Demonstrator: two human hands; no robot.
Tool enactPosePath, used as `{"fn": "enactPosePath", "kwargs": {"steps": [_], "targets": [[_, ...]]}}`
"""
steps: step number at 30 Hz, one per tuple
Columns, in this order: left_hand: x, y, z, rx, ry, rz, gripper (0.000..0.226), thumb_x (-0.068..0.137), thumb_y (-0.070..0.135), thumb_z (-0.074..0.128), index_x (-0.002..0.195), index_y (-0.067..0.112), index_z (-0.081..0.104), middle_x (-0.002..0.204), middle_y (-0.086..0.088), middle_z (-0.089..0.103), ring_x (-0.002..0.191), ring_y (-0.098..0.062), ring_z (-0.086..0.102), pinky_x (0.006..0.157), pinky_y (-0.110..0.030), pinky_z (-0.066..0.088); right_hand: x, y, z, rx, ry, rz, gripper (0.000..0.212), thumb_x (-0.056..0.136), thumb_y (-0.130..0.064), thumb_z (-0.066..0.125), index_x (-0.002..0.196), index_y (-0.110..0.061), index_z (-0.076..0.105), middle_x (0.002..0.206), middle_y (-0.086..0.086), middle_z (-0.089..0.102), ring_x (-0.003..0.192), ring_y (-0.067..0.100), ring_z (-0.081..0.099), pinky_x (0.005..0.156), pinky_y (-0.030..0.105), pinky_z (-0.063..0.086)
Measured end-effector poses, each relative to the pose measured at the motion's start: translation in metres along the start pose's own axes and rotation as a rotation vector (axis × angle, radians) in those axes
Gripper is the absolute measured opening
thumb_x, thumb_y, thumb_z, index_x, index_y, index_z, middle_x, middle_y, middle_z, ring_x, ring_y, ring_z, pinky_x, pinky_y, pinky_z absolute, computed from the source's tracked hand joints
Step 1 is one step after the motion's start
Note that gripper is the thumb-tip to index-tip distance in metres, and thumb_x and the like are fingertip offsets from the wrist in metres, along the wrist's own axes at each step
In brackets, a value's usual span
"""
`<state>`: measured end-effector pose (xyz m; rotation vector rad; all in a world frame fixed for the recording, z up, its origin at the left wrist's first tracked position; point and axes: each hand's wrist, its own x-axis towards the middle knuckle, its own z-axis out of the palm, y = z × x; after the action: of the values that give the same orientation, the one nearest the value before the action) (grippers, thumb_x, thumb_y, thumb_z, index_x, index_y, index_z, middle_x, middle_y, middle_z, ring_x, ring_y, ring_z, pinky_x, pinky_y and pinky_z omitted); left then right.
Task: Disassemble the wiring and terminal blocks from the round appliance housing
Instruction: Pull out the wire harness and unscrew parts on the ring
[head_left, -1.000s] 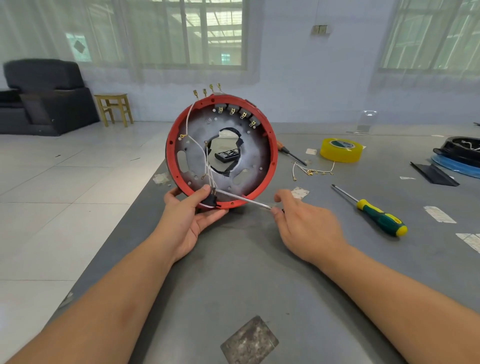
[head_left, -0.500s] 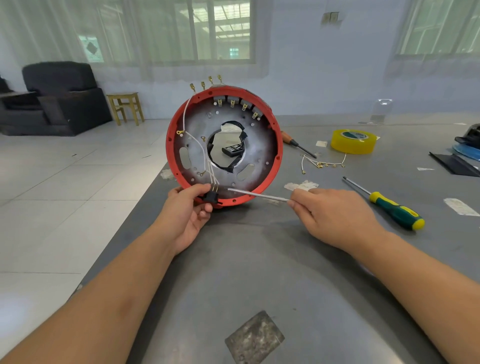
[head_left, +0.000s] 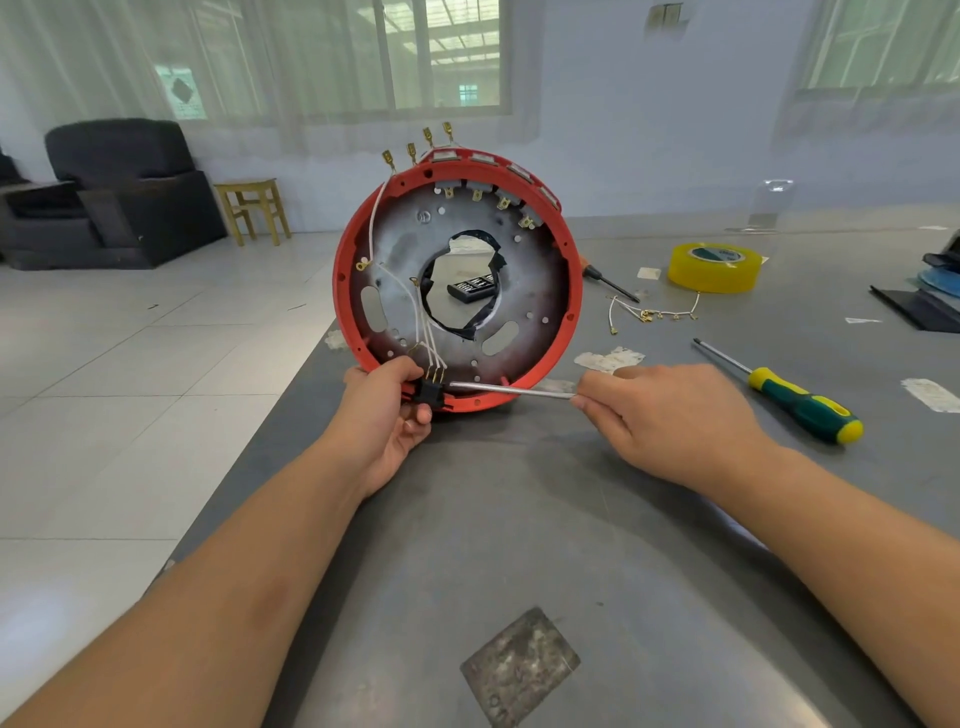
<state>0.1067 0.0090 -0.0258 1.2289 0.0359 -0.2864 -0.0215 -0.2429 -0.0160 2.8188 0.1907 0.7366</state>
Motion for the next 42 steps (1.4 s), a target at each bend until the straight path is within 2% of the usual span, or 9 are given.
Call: {"fn": "enactPosePath", "kwargs": {"steps": [11,21,28,30,35,37,42], "targets": [[-0.002,0.003,0.003,0.080,0.049,-0.004,0.019,0.099,0.006,0.048,0.114,0.012,0.040,0.112,-0.021,0.054,0.040,-0.013,0.043,0.034,-0.022,0.028,0.000,0.000,0.000,0.009,-0.017,-0.011,0.040,0.101,-0.056,0.014,0.104,-0.032,0.047,0.082,-0.006,0.063,0.072,0.027,0.064,0.051,0.030,0.041],[-0.006,0.006,0.005,0.040,0.066,-0.056,0.013,0.098,0.004,0.045,0.107,0.013,0.041,0.111,-0.020,0.056,0.040,-0.012,0.042,0.035,-0.021,0.031,-0.008,-0.014,0.002,0.035,-0.028,0.050,0.036,0.101,-0.058,0.013,0.104,-0.034,0.040,0.081,-0.006,0.059,0.071,0.028,0.062,0.050,0.030,0.033],[-0.010,0.007,0.005,-0.039,0.080,-0.065,0.010,0.098,0.003,0.046,0.095,0.012,0.043,0.092,-0.016,0.056,0.040,-0.013,0.043,0.034,-0.020,0.031,-0.008,-0.028,0.002,0.072,-0.041,0.107,0.041,0.100,-0.059,0.011,0.106,-0.031,0.040,0.081,-0.006,0.061,0.076,0.031,0.063,0.053,0.032,0.039],[-0.011,0.008,0.004,-0.073,0.070,-0.074,0.010,0.099,0.002,0.045,0.093,0.011,0.045,0.096,-0.018,0.057,0.042,-0.014,0.042,0.035,-0.019,0.032,-0.007,-0.034,0.002,0.112,-0.034,0.127,0.039,0.101,-0.059,0.013,0.102,-0.031,0.040,0.079,-0.006,0.060,0.074,0.031,0.063,0.053,0.033,0.043],[-0.011,0.008,0.000,-0.139,0.043,-0.085,0.010,0.098,0.002,0.044,0.093,0.011,0.044,0.105,-0.022,0.058,0.044,-0.013,0.043,0.039,-0.020,0.034,-0.002,-0.038,-0.003,0.141,-0.014,0.124,0.028,0.102,-0.057,0.017,0.095,-0.034,0.032,0.079,-0.005,0.061,0.076,0.032,0.063,0.054,0.033,0.040],[-0.011,0.007,0.000,-0.139,0.032,-0.084,0.010,0.098,0.002,0.045,0.093,0.011,0.043,0.103,-0.021,0.057,0.045,-0.014,0.043,0.039,-0.021,0.034,-0.002,-0.032,-0.007,0.076,0.006,0.105,0.033,0.101,-0.056,0.015,0.097,-0.031,0.036,0.077,-0.005,0.059,0.072,0.031,0.062,0.052,0.032,0.040],[-0.011,0.006,0.001,-0.091,0.027,-0.065,0.011,0.098,0.001,0.045,0.095,0.012,0.042,0.092,-0.014,0.056,0.043,-0.013,0.041,0.039,-0.021,0.030,-0.003,-0.023,-0.014,-0.055,0.042,0.067,0.039,0.101,-0.054,0.017,0.096,-0.029,0.046,0.075,-0.003,0.061,0.065,0.031,0.061,0.048,0.028,0.028]]}}
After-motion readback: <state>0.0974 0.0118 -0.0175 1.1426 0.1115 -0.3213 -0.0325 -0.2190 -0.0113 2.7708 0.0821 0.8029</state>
